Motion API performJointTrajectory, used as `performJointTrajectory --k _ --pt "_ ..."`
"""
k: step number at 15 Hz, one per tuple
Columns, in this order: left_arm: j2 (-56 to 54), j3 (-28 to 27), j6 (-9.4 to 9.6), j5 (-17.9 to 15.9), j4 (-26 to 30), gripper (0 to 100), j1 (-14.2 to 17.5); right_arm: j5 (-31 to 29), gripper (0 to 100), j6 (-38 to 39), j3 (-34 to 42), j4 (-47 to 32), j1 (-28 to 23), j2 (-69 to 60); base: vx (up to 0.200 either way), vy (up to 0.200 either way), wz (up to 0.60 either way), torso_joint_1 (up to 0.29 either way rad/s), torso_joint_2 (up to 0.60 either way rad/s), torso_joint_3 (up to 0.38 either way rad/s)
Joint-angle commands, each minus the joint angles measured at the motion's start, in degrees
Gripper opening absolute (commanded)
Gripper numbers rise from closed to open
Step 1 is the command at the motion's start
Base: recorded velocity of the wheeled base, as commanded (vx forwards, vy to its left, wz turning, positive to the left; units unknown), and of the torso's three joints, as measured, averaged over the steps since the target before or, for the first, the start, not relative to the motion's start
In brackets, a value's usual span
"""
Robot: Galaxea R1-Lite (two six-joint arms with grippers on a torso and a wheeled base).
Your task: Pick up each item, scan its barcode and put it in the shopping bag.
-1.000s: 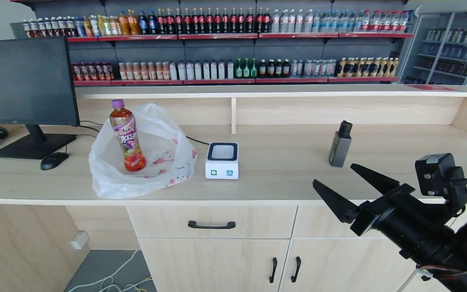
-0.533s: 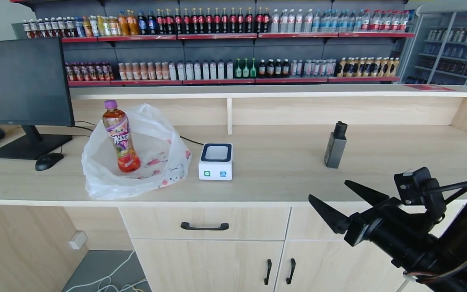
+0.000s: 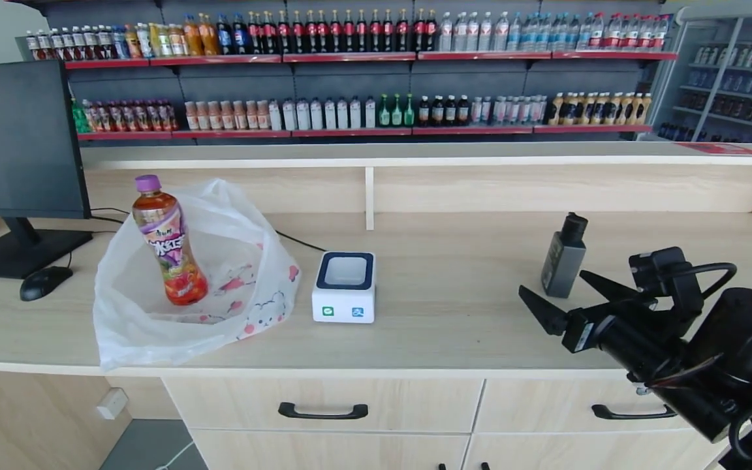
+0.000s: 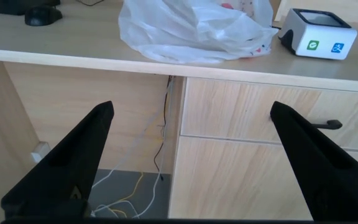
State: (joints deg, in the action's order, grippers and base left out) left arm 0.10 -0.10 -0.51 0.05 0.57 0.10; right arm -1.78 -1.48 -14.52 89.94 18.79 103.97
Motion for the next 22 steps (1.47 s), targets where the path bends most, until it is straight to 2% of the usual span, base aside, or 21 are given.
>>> performJointTrajectory --k 1,4,9,22 --pt "-0.01 0.01 0.16 -0.05 -0.05 100 -0.01 0.29 100 -0.90 -1.92 0.06 -4.11 2.11 0.000 0.000 0.00 0.000 0.00 0.000" --pt "-0.01 0.01 0.16 -0.05 -0.05 100 -0.01 1.08 100 -0.11 -2.62 0.06 -7.45 3.96 0.000 0.000 0.00 0.000 0.00 0.000" --pt "-0.01 0.01 0.07 -0.05 -0.05 100 -0.01 1.08 100 -0.11 -2.80 0.06 -7.45 2.20 0.000 0.000 0.00 0.000 0.00 0.000" --pt "-0.01 0.01 0.07 -0.05 -0.05 100 -0.01 1.25 100 -0.81 -1.65 0.06 -7.01 1.67 0.000 -0.200 0.00 0.003 0.00 0.002"
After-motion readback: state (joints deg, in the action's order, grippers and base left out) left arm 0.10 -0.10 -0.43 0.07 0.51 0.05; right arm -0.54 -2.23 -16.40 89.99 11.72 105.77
